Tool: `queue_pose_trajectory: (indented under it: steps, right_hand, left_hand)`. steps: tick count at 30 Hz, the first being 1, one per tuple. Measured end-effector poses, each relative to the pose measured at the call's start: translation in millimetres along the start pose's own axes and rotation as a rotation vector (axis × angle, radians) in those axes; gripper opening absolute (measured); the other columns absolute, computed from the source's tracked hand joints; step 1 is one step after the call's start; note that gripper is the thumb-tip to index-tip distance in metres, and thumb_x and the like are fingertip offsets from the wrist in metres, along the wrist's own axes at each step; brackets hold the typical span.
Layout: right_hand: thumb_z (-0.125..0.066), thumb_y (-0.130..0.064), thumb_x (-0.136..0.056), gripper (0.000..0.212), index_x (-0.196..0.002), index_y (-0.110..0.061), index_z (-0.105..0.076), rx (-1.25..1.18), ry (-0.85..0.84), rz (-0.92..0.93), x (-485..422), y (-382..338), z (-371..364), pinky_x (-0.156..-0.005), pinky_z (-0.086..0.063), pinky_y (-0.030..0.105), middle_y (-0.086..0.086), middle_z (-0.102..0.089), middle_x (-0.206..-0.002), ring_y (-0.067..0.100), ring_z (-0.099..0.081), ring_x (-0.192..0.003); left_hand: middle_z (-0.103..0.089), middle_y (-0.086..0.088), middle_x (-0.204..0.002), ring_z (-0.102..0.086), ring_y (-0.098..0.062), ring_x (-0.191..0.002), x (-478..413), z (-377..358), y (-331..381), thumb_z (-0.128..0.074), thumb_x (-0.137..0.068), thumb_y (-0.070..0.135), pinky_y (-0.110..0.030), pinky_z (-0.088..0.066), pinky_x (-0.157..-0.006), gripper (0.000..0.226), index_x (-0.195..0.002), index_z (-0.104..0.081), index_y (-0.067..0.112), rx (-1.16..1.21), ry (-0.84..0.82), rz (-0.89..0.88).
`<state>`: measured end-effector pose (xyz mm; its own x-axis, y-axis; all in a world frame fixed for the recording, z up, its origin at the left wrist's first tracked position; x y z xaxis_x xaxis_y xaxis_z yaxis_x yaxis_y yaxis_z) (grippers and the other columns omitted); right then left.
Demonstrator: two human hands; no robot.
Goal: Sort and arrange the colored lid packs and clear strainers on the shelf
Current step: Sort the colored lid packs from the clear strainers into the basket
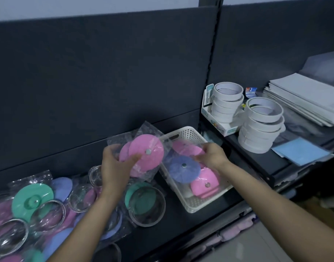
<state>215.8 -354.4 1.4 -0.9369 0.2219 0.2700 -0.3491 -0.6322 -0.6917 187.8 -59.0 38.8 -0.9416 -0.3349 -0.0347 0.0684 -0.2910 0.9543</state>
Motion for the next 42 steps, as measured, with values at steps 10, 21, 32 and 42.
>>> queue_pose_trajectory:
  steps: [10, 21, 32, 42]
  right_hand:
    - [-0.067, -0.018, -0.083, 0.021, -0.104, -0.015, -0.062, 0.258, 0.157, 0.312, 1, -5, 9, -0.06, -0.041, 0.027, -0.002, -0.056, -0.069, 0.021, -0.056, -0.071]
    - [-0.042, -0.011, -0.097, 0.029, -0.084, -0.011, -0.069, -0.315, 0.202, 0.194, 3, 2, 33, -0.07, -0.049, 0.035, 0.009, -0.067, -0.077, 0.021, -0.059, -0.07]
    - [-0.055, -0.025, -0.094, 0.018, -0.094, -0.014, -0.069, -0.128, 0.044, 0.348, 16, -3, 30, -0.063, -0.04, 0.02, -0.007, -0.064, -0.08, 0.0, -0.053, -0.063]
    - [-0.063, -0.07, -0.062, 0.099, -0.147, -0.028, -0.031, 0.436, -0.153, 0.592, 27, 2, -14, -0.119, -0.013, 0.048, 0.012, -0.01, -0.159, 0.024, -0.002, -0.147]
  left_hand:
    - [-0.051, 0.003, -0.107, -0.057, -0.021, -0.098, 2, -14, 0, -0.083, -0.069, 0.024, -0.039, -0.054, -0.076, 0.06, -0.118, -0.048, 0.016, 0.018, -0.053, -0.002]
    - [-0.06, 0.002, -0.105, -0.061, -0.006, -0.083, 25, -90, 15, -0.083, -0.069, 0.013, -0.018, -0.051, -0.054, 0.065, -0.116, -0.04, 0.026, 0.05, -0.393, 0.008]
    - [-0.054, 0.006, -0.124, -0.055, -0.01, -0.106, 47, -153, 13, -0.072, -0.081, 0.021, -0.022, -0.049, -0.08, 0.058, -0.132, -0.044, 0.023, -0.329, -0.903, -0.218]
    - [-0.035, -0.009, -0.149, -0.027, -0.022, -0.139, 32, -129, -4, -0.024, -0.084, 0.066, -0.033, -0.018, -0.117, 0.082, -0.143, -0.036, 0.009, -0.646, -0.654, -0.632]
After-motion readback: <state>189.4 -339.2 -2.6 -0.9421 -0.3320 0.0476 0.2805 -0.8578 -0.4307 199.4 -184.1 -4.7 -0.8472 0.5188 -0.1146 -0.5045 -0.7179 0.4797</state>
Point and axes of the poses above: each hand's wrist, its own x-axis away from the middle knuckle, its own z-axis out of the back of the hand, y = z × x, the point moved 6 cm from there along -x, towards the middle knuckle
